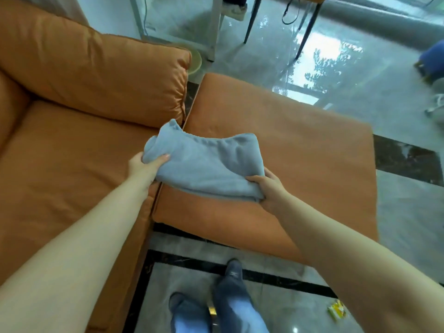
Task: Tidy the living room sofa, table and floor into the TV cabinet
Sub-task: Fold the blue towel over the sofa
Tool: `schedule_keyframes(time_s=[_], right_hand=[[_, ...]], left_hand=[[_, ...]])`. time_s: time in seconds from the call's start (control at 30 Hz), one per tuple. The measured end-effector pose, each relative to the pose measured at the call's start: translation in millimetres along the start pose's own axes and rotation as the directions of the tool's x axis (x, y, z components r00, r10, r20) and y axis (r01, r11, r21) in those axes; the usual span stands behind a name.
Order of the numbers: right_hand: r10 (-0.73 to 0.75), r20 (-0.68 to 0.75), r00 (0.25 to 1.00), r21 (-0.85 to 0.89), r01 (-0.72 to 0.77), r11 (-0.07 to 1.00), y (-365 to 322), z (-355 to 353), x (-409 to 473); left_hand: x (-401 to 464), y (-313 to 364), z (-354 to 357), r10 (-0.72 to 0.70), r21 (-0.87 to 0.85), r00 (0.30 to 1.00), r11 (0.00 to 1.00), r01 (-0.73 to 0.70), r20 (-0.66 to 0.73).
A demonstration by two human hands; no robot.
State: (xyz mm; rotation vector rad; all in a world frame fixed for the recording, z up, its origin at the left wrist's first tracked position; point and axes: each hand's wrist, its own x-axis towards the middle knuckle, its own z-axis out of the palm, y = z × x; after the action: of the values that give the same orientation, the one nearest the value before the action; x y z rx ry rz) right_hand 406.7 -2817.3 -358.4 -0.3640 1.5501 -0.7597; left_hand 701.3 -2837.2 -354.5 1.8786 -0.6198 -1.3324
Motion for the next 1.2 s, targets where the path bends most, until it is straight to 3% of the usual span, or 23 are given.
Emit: schedule_keyframes(time_s=[0.2, 0.3, 0.43, 0.53, 0.6, 0.7, 0.8, 0.83, 0.87, 0.93, 1.0, 1.03, 1.1, 1.13, 1.2], right_hand=[[-0.093, -0.077, 0.993, -0.096, 0.086, 0.992, -13.8, -49.5, 21.6], [-0.127, -0.144, 0.981, -0.135, 0.108, 0.985, 2.2, -56.0, 33.2], [-0.002, -0.223, 0.975, -0.285, -0.064, 0.956, 56.4, -63.5, 54.9], [0.061, -0.297, 0.953, -0.414, -0.186, 0.891, 94.4, -68.2, 67.1], [0.033, -0.352, 0.935, -0.46, -0.204, 0.864, 104.6, -67.5, 71.0], [0.01, -0.405, 0.914, -0.483, -0.223, 0.847, 118.2, -66.6, 73.7], [-0.026, -0.514, 0.857, -0.555, -0.31, 0.772, 130.6, -59.3, 75.6], [-0.115, -0.569, 0.814, -0.608, -0.322, 0.726, 132.9, -53.6, 77.3], [-0.267, -0.576, 0.773, -0.687, -0.28, 0.671, 134.7, -44.9, 82.2], [-0.572, -0.406, 0.713, -0.839, -0.043, 0.542, 133.6, -19.9, 97.7], [-0.69, -0.174, 0.702, -0.875, 0.212, 0.435, 130.3, 15.2, 118.9], [-0.707, -0.044, 0.705, -0.876, 0.313, 0.367, 128.8, 32.6, 132.0], [-0.693, 0.214, 0.688, -0.9, 0.415, 0.135, 131.6, 49.8, 162.2], [-0.668, 0.276, 0.691, -0.918, 0.395, 0.03, 136.0, 45.5, 176.7], [-0.634, 0.238, 0.736, -0.961, 0.273, -0.043, 146.3, 13.2, 194.7]], left_hand=[[13.3, 18.6, 53.9, 0.113, 0.059, 0.985, 0.991, -0.122, 0.131], [27.1, -4.9, 63.0, 0.142, 0.08, 0.983, 0.985, -0.152, 0.119], [53.4, -87.1, 64.4, -0.088, 0.145, 0.993, 0.987, 0.075, 0.084], [63.1, -141.7, 58.7, -0.306, 0.183, 0.947, 0.941, 0.285, 0.095], [67.4, -163.1, 54.1, -0.331, 0.247, 0.94, 0.92, 0.303, 0.079], [73.9, -177.1, 45.7, -0.251, 0.431, 0.964, 0.882, 0.19, 0.088], [69.1, -171.2, 47.8, -0.105, 0.716, 0.992, 0.697, 0.02, 0.075], [65.7, -166.3, 51.5, 0.051, 0.779, 0.994, 0.617, -0.107, 0.096], [64.5, -162.3, 56.8, 0.259, 0.816, 0.949, 0.501, -0.29, 0.178], [65.2, -153.9, 75.5, 0.543, 0.778, 0.709, 0.151, -0.609, 0.45], [73.3, -150.7, 107.0, 0.542, 0.637, 0.478, -0.144, -0.757, 0.691], [81.1, -151.8, 123.1, 0.505, 0.587, 0.422, -0.227, -0.777, 0.753], [107.4, -160.4, 146.7, 0.437, 0.561, 0.416, -0.282, -0.779, 0.797], [122.3, -166.1, 149.3, 0.412, 0.584, 0.457, -0.269, -0.766, 0.789], [149.2, -177.9, 141.8, 0.396, 0.624, 0.518, -0.213, -0.752, 0.758]])
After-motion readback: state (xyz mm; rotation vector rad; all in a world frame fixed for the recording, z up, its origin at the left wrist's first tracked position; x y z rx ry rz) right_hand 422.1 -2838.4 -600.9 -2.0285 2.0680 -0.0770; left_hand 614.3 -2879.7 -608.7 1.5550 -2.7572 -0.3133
